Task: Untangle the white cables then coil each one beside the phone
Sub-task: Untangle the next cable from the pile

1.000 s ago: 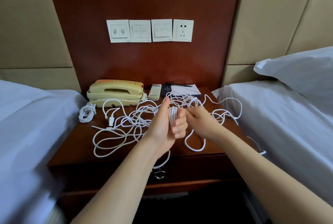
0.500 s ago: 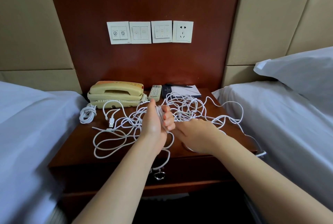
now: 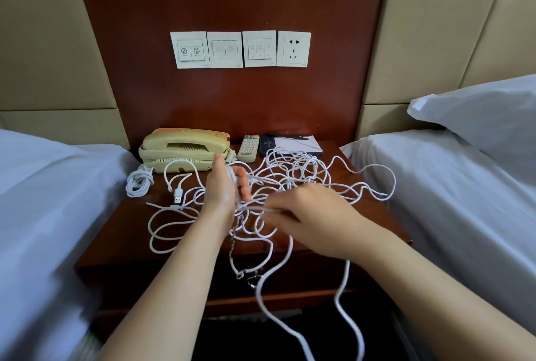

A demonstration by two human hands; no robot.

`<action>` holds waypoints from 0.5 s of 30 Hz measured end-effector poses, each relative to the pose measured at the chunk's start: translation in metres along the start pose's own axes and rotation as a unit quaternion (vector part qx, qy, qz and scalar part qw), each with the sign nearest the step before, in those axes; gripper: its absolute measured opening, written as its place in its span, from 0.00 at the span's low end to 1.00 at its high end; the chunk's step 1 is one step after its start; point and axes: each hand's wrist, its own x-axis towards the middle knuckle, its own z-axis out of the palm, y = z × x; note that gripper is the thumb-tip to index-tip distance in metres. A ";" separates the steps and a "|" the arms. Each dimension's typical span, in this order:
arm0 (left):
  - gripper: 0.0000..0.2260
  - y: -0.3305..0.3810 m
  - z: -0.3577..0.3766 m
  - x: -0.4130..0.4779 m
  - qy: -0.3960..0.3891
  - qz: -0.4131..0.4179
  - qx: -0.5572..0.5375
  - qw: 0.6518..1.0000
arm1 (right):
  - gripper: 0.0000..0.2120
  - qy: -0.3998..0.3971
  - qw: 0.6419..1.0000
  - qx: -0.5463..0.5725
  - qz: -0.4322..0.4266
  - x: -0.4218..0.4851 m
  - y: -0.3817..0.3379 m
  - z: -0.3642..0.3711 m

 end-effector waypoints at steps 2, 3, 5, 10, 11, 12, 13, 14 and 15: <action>0.28 -0.003 0.007 -0.005 -0.045 -0.034 0.046 0.997 | 0.13 0.072 0.996 0.044 0.014 0.002 0.009 -0.002; 0.29 -0.005 0.011 -0.009 -0.072 -0.044 0.068 0.994 | 0.13 0.100 0.992 0.066 0.027 0.004 0.014 -0.002; 0.30 -0.012 0.016 -0.015 -0.129 -0.045 0.115 0.984 | 0.11 0.137 0.984 0.097 0.056 0.007 0.025 -0.002; 0.29 -0.016 0.024 -0.031 -0.233 -0.077 0.130 0.961 | 0.10 0.176 0.960 0.173 0.135 0.006 0.055 -0.001; 0.28 -0.013 0.026 -0.036 -0.249 -0.087 0.130 0.956 | 0.12 0.178 0.956 0.187 0.141 0.006 0.059 -0.001; 0.27 -0.011 0.027 -0.039 -0.263 -0.095 0.131 0.951 | 0.14 0.180 0.951 0.206 0.145 0.005 0.062 0.000; 0.26 -0.010 0.028 -0.043 -0.276 -0.100 0.129 0.947 | 0.16 0.181 0.945 0.228 0.149 0.005 0.063 -0.001; 0.25 -0.009 0.029 -0.045 -0.287 -0.103 0.123 0.944 | 0.17 0.181 0.939 0.252 0.151 0.006 0.065 -0.001; 0.25 -0.008 0.029 -0.048 -0.296 -0.104 0.113 0.943 | 0.17 0.178 0.933 0.275 0.150 0.006 0.065 -0.001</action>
